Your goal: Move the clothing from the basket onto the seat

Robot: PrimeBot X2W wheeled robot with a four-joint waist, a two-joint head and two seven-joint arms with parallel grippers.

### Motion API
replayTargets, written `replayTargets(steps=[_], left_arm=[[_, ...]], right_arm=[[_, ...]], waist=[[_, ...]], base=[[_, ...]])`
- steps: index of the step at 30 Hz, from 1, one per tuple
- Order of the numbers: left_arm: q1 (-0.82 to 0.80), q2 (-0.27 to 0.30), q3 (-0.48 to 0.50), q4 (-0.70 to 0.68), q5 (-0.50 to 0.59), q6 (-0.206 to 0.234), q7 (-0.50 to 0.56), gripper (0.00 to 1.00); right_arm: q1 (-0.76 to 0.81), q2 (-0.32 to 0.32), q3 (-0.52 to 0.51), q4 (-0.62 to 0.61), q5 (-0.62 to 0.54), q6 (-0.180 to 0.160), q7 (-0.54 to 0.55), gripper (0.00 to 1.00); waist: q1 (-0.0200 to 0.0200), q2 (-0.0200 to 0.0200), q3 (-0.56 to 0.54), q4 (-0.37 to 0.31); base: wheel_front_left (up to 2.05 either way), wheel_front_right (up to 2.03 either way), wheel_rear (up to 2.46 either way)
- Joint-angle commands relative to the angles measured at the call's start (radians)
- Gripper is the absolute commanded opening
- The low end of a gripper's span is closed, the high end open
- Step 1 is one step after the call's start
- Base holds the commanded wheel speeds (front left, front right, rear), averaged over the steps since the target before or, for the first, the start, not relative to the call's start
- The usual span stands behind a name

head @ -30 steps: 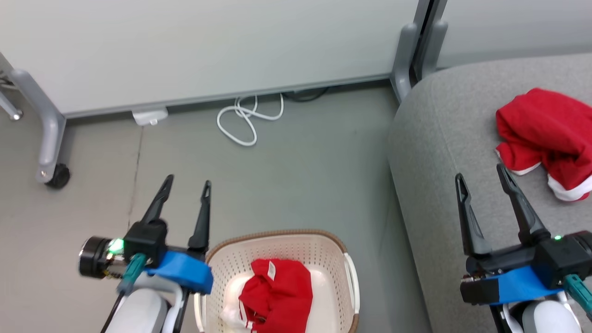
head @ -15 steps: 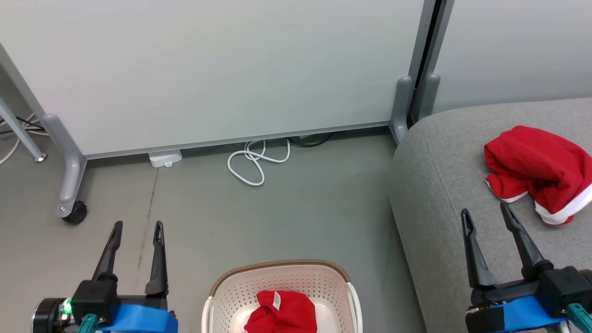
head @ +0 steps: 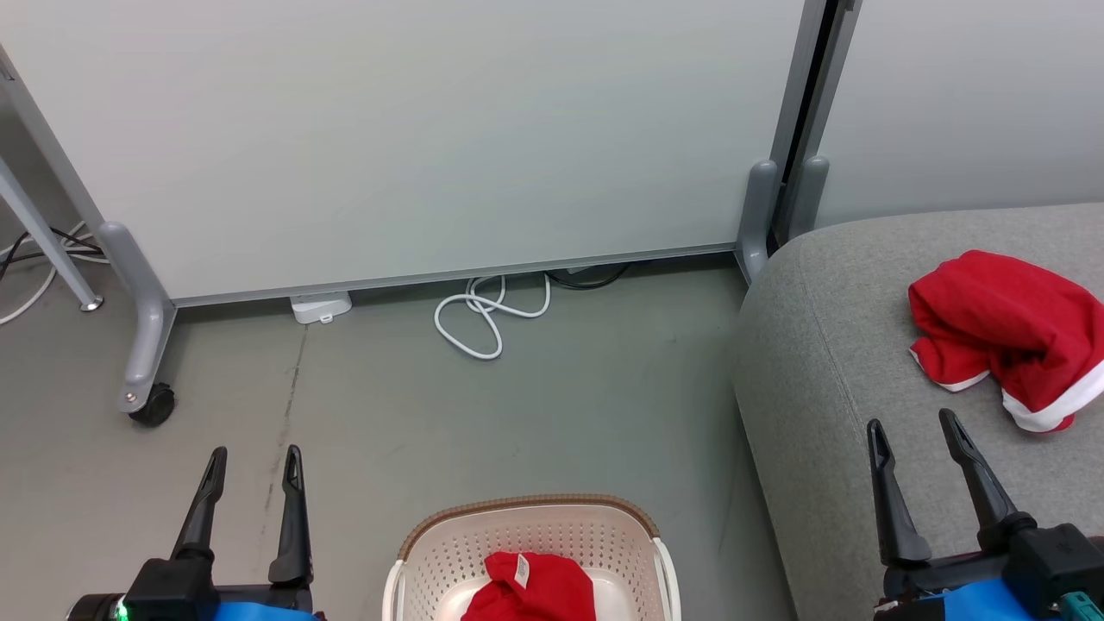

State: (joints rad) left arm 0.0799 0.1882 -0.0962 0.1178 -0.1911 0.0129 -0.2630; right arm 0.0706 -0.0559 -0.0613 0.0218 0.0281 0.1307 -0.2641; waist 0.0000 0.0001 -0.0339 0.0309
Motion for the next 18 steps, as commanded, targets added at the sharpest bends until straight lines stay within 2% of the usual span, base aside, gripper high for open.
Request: replayTargets(steps=[1,14,18], left_arm=[[0.004,-0.002,0.01,0.001,0.01,-0.007,-0.003,1.0],[0.006,-0.027,0.046,0.009,0.04,-0.04,-0.003,1.0],[-0.024,-0.02,0.029,0.028,0.063,-0.064,-0.003,1.0]], right_arm=[[0.015,0.003,0.0,0.003,0.002,0.0,0.0,1.0],[0.016,0.005,0.004,0.003,0.002,0.0,0.0,1.0],[0.009,0.006,0.01,0.002,0.001,0.0,0.0,1.0]], waist=[[0.0,-0.0001,0.0,0.0],[0.0,-0.0001,0.005,-0.001],[0.0,-0.0001,0.013,-0.001]], base=[[0.0,0.0,0.0],[0.0,0.0,0.0],[0.0,0.0,0.0]])
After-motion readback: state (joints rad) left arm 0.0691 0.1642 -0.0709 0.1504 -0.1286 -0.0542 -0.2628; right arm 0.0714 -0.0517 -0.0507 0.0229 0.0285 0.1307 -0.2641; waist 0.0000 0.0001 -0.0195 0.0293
